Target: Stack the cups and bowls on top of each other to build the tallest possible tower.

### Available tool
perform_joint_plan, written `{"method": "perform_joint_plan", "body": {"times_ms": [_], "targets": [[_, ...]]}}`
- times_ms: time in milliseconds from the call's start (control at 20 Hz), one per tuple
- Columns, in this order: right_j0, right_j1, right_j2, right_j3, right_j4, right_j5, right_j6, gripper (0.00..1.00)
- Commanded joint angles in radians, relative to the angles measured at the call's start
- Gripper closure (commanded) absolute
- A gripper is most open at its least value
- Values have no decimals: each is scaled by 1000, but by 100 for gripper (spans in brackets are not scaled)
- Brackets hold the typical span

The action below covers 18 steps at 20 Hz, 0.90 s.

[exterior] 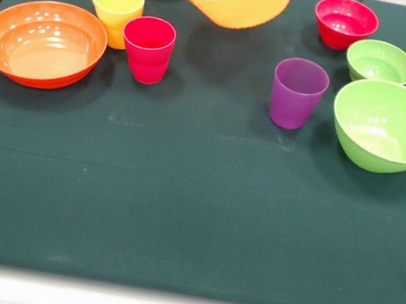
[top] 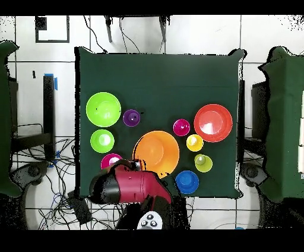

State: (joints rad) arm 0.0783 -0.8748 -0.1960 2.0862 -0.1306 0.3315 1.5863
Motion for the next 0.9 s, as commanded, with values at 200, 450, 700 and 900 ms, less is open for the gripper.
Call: {"method": "perform_joint_plan", "body": {"times_ms": [200,450,700,900], "targets": [[34,-122,92,-37,-2,283,47,100],[29,-128,111,-85,-10,330,37,100],[-5,-145,153,-148,-1,330,6,100],[-31,-153,173,-197,-1,366,-19,100]]}}
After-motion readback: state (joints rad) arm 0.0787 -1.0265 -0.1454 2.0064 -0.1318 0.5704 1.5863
